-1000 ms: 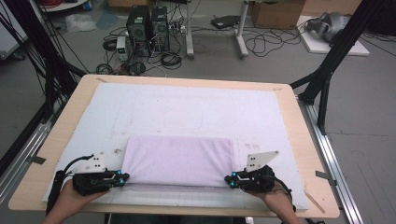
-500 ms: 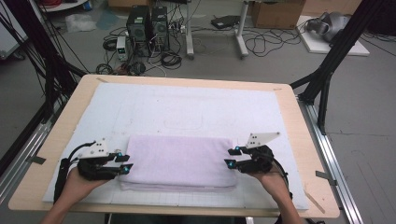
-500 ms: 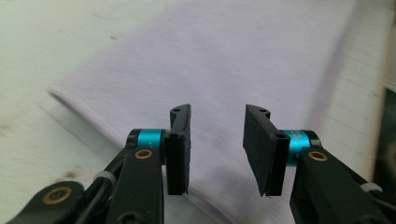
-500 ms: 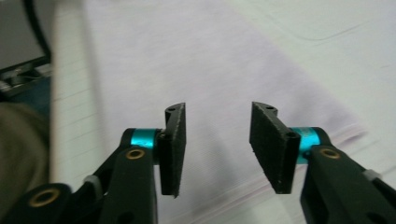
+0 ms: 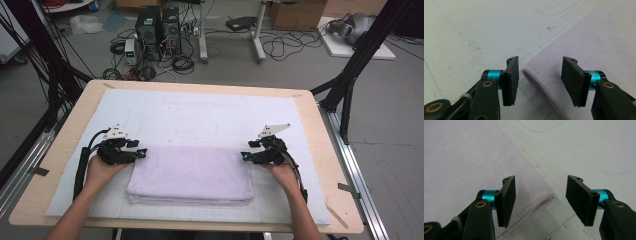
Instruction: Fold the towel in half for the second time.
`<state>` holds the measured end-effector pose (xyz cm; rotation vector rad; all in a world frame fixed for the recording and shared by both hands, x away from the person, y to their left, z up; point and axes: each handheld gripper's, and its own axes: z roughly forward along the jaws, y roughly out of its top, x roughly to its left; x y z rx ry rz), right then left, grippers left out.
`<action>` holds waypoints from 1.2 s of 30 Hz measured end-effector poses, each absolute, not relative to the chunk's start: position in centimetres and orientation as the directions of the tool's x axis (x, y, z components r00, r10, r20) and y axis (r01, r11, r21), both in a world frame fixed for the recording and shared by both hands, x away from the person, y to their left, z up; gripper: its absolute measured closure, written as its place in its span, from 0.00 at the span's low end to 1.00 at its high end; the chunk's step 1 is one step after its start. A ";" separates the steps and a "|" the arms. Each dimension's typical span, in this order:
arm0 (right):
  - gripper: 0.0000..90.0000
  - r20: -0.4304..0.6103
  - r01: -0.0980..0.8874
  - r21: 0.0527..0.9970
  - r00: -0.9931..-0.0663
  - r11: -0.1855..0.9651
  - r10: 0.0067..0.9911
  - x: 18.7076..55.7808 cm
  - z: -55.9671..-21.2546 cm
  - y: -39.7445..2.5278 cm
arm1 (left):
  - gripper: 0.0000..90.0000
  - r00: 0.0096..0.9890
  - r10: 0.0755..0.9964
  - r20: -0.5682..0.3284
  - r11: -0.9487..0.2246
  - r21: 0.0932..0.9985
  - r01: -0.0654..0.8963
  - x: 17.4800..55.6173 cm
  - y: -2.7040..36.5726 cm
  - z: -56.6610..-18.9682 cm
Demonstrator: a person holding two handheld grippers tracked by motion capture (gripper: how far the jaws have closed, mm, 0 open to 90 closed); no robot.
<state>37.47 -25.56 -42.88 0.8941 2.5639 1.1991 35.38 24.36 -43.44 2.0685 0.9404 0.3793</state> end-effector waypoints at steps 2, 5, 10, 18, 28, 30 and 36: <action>0.45 0.107 0.457 0.741 -0.803 0.491 0.586 37.6 -43.3 -25.6 | 0.51 0.673 0.737 -0.060 -0.399 0.766 0.505 35.7 24.3 -44.0; 0.45 0.119 0.465 0.737 -0.803 0.490 0.583 37.8 -44.0 -25.5 | 0.50 0.671 0.736 -0.085 -0.393 0.754 0.527 36.1 24.1 -44.4; 0.56 0.143 0.469 0.731 -0.815 0.495 0.562 37.7 -44.7 -25.3 | 0.56 0.677 0.727 -0.117 -0.378 0.755 0.536 36.1 24.2 -44.5; 0.88 0.142 0.442 0.732 -0.844 0.519 0.518 37.2 -44.2 -24.8 | 0.90 0.706 0.704 -0.076 -0.415 0.763 0.496 35.4 23.6 -43.8; 0.89 0.066 0.405 0.782 -0.810 0.473 0.583 39.3 -39.8 -25.1 | 0.92 0.657 0.754 0.017 -0.378 0.829 0.412 37.8 22.9 -39.7; 0.89 0.049 0.397 0.789 -0.802 0.469 0.596 40.3 -38.7 -25.0 | 0.93 0.643 0.765 0.029 -0.367 0.841 0.398 38.9 22.8 -38.5; 0.75 0.003 0.402 0.792 -0.755 0.459 0.656 44.2 -36.2 -24.7 | 0.80 0.588 0.806 0.068 -0.366 0.838 0.406 43.2 22.3 -36.9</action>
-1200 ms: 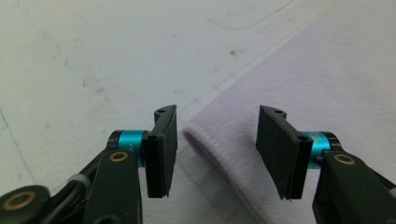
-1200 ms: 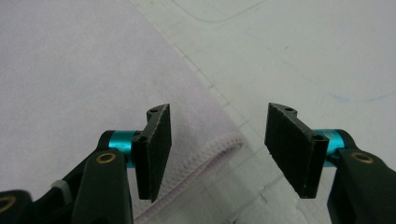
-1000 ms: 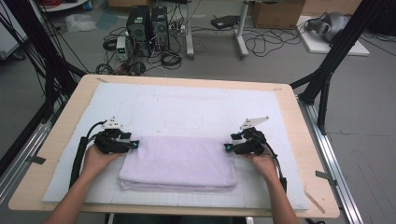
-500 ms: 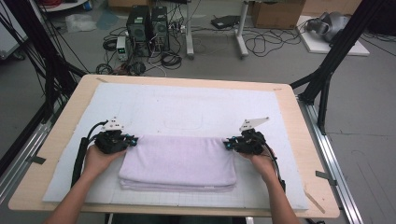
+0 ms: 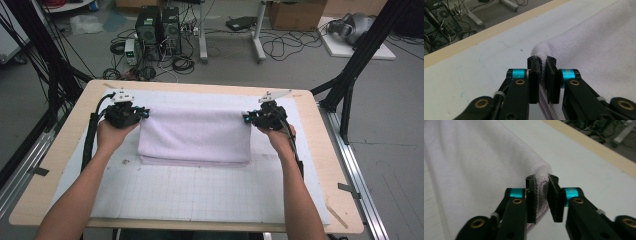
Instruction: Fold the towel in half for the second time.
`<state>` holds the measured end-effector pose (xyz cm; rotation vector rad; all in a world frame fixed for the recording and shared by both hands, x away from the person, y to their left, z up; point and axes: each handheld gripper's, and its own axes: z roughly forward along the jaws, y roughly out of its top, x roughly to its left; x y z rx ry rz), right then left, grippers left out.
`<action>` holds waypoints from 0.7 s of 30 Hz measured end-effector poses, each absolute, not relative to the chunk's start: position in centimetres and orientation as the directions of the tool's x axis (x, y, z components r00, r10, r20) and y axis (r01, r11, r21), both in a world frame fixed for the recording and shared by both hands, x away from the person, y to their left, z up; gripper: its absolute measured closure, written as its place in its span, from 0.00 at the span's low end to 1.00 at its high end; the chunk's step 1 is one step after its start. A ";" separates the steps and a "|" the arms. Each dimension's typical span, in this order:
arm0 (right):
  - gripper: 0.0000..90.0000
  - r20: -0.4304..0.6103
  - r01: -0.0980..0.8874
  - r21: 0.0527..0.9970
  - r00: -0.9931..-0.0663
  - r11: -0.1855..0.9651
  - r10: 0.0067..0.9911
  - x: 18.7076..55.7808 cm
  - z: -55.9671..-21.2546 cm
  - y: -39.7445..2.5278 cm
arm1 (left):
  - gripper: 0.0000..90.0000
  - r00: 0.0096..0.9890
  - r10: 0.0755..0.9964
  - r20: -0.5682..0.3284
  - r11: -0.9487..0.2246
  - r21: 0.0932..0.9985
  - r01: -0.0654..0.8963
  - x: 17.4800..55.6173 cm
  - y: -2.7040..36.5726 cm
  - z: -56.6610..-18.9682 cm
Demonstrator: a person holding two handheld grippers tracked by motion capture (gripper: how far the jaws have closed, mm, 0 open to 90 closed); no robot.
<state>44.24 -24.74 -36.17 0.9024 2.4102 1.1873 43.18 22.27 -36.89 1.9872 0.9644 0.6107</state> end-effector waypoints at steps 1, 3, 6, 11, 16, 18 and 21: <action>0.70 -0.007 0.406 0.796 -0.736 0.449 0.677 44.7 -36.2 -24.8 | 0.70 0.560 0.827 0.060 -0.355 0.827 0.436 43.9 22.3 -37.1; 0.62 0.055 0.454 0.799 -0.707 0.393 0.705 45.6 -37.1 -25.2 | 0.63 0.560 0.828 0.024 -0.341 0.814 0.470 44.2 22.6 -37.8; 0.60 0.095 0.492 0.771 -0.717 0.405 0.691 45.4 -38.6 -25.2 | 0.62 0.595 0.804 0.016 -0.366 0.802 0.473 43.4 22.9 -38.8; 0.60 0.098 0.491 0.745 -0.749 0.451 0.655 43.2 -40.4 -24.8 | 0.64 0.648 0.761 -0.030 -0.368 0.803 0.468 40.8 22.9 -40.6; 0.62 0.078 0.476 0.725 -0.775 0.498 0.627 40.6 -41.9 -24.2 | 0.70 0.691 0.722 -0.035 -0.406 0.787 0.464 38.1 22.8 -42.4; 0.63 0.077 0.480 0.717 -0.775 0.505 0.627 39.8 -42.4 -24.3 | 0.70 0.697 0.716 -0.046 -0.406 0.784 0.469 37.4 23.0 -43.1; 0.62 0.089 0.505 0.691 -0.769 0.517 0.633 39.0 -43.2 -24.6 | 0.70 0.700 0.713 -0.039 -0.424 0.771 0.475 36.5 23.4 -44.0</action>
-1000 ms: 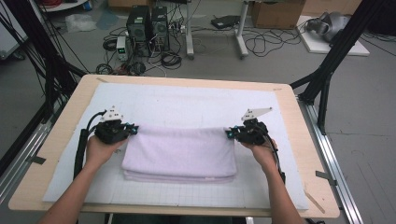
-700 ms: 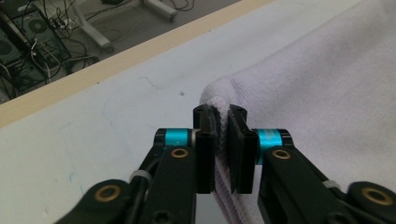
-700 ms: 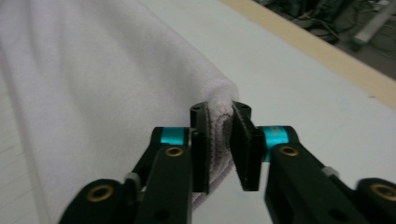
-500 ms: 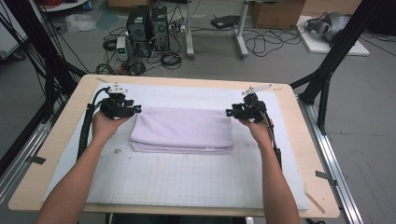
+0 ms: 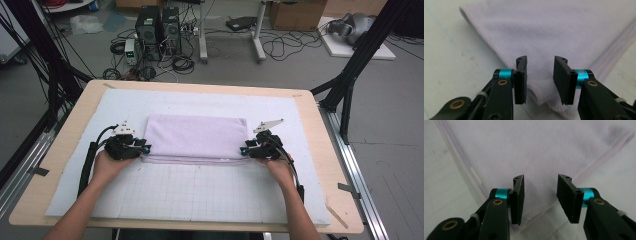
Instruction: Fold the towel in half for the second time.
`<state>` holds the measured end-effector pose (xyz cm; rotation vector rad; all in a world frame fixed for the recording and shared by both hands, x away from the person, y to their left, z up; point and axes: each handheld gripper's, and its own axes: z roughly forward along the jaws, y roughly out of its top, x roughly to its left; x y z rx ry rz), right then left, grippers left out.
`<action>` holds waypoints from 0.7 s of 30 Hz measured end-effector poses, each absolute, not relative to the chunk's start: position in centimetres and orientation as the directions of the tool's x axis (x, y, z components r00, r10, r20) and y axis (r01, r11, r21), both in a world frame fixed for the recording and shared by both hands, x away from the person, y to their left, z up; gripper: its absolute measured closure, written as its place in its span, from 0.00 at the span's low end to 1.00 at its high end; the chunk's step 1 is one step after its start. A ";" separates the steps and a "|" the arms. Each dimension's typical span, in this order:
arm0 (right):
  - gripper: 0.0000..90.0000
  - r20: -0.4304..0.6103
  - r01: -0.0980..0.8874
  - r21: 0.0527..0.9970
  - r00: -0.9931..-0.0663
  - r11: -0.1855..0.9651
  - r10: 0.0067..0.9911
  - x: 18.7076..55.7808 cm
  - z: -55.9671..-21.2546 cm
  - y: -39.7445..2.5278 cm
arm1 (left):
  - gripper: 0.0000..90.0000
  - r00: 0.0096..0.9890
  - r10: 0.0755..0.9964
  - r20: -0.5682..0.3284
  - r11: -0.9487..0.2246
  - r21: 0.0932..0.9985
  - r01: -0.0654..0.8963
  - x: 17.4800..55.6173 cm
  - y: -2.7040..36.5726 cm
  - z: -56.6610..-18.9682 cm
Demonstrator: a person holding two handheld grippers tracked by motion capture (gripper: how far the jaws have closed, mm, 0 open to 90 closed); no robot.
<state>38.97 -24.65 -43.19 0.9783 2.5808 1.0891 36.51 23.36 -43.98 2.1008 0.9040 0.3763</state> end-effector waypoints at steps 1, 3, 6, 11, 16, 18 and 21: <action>0.62 0.096 0.507 0.698 -0.766 0.506 0.636 38.8 -43.2 -24.8 | 0.70 0.696 0.716 -0.047 -0.408 0.781 0.473 36.3 23.5 -44.1; 0.62 0.066 0.485 0.709 -0.768 0.512 0.636 38.2 -43.1 -25.1 | 0.69 0.696 0.716 -0.061 -0.399 0.782 0.479 36.1 23.9 -44.0; 0.62 0.070 0.472 0.729 -0.772 0.497 0.631 37.6 -42.9 -25.4 | 0.66 0.700 0.711 -0.068 -0.373 0.807 0.457 35.6 24.4 -43.3; 0.61 0.052 0.414 0.771 -0.799 0.484 0.599 36.4 -42.2 -25.4 | 0.66 0.725 0.684 -0.078 -0.364 0.825 0.433 34.8 24.4 -42.9; 0.62 0.051 0.410 0.744 -0.822 0.527 0.568 36.2 -43.0 -24.6 | 0.65 0.738 0.672 -0.057 -0.431 0.781 0.452 34.9 23.4 -43.8; 0.67 0.048 0.413 0.727 -0.828 0.548 0.559 36.1 -43.9 -24.5 | 0.69 0.741 0.672 -0.005 -0.470 0.770 0.432 34.7 22.8 -44.0; 0.84 0.050 0.411 0.737 -0.825 0.536 0.563 36.0 -43.9 -24.7 | 0.87 0.736 0.676 0.026 -0.485 0.768 0.419 34.7 22.6 -44.0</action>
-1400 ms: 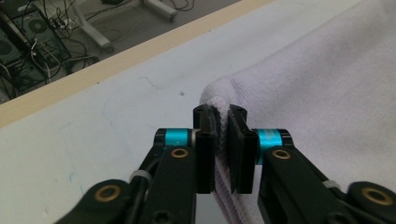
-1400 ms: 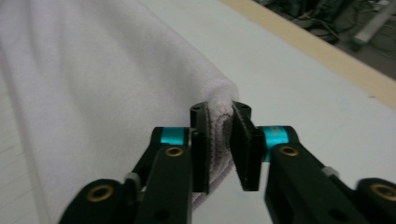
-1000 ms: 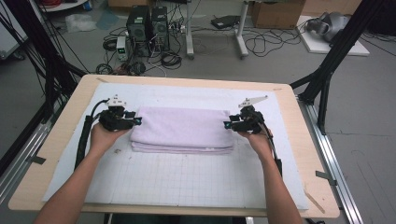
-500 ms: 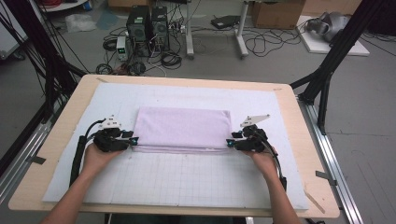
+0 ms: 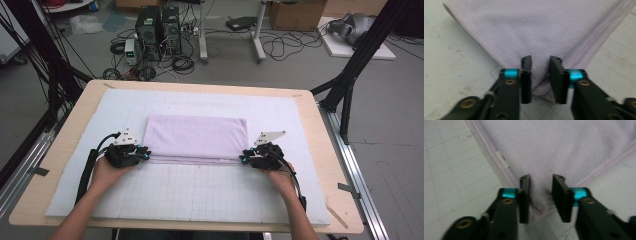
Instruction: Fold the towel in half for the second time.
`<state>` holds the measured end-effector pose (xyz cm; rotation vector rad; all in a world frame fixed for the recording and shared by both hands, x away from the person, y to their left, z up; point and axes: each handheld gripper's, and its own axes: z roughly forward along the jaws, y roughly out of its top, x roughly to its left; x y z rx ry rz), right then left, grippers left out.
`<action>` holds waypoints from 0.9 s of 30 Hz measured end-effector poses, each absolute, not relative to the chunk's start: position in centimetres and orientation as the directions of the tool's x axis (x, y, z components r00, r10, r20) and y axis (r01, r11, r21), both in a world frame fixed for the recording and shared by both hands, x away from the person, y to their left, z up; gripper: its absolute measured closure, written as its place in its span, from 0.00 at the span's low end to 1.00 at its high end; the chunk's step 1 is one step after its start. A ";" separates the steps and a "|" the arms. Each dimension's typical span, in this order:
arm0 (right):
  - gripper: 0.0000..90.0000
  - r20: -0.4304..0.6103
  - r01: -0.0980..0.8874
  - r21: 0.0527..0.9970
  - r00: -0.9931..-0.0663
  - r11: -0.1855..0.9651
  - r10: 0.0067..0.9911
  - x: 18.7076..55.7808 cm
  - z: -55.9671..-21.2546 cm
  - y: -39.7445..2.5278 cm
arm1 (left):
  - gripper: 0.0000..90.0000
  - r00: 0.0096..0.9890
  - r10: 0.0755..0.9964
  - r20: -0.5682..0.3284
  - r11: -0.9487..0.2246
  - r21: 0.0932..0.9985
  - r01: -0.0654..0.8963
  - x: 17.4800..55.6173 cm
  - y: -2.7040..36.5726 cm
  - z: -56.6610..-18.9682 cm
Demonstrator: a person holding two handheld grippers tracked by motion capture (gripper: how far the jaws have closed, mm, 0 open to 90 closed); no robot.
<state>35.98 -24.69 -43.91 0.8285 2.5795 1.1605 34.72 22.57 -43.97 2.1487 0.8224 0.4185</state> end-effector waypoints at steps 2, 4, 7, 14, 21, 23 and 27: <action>0.92 0.044 0.400 0.737 -0.833 0.544 0.552 35.9 -43.7 -24.7 | 0.96 0.731 0.682 0.019 -0.473 0.775 0.420 34.7 22.8 -43.8; 0.95 0.050 0.395 0.749 -0.834 0.531 0.550 35.9 -43.4 -25.0 | 0.97 0.725 0.689 0.008 -0.448 0.791 0.417 34.6 23.1 -43.4; 0.95 0.056 0.385 0.775 -0.831 0.502 0.553 35.7 -42.7 -25.5 | 0.97 0.726 0.687 -0.008 -0.411 0.820 0.398 34.2 23.5 -42.4; 0.95 0.062 0.380 0.773 -0.841 0.507 0.537 34.9 -42.0 -25.7 | 0.97 0.747 0.664 -0.008 -0.436 0.808 0.396 33.2 23.5 -42.6; 0.81 0.096 0.423 0.733 -0.840 0.533 0.534 35.0 -43.2 -25.2 | 0.88 0.740 0.672 -0.027 -0.426 0.803 0.417 32.9 23.6 -43.9; 0.76 0.097 0.419 0.755 -0.832 0.504 0.547 34.9 -42.8 -25.3 | 0.82 0.734 0.678 -0.034 -0.415 0.807 0.420 32.9 23.9 -43.6; 0.64 0.107 0.421 0.776 -0.822 0.470 0.559 34.8 -42.7 -25.4 | 0.72 0.731 0.681 -0.040 -0.392 0.823 0.411 32.6 24.0 -43.3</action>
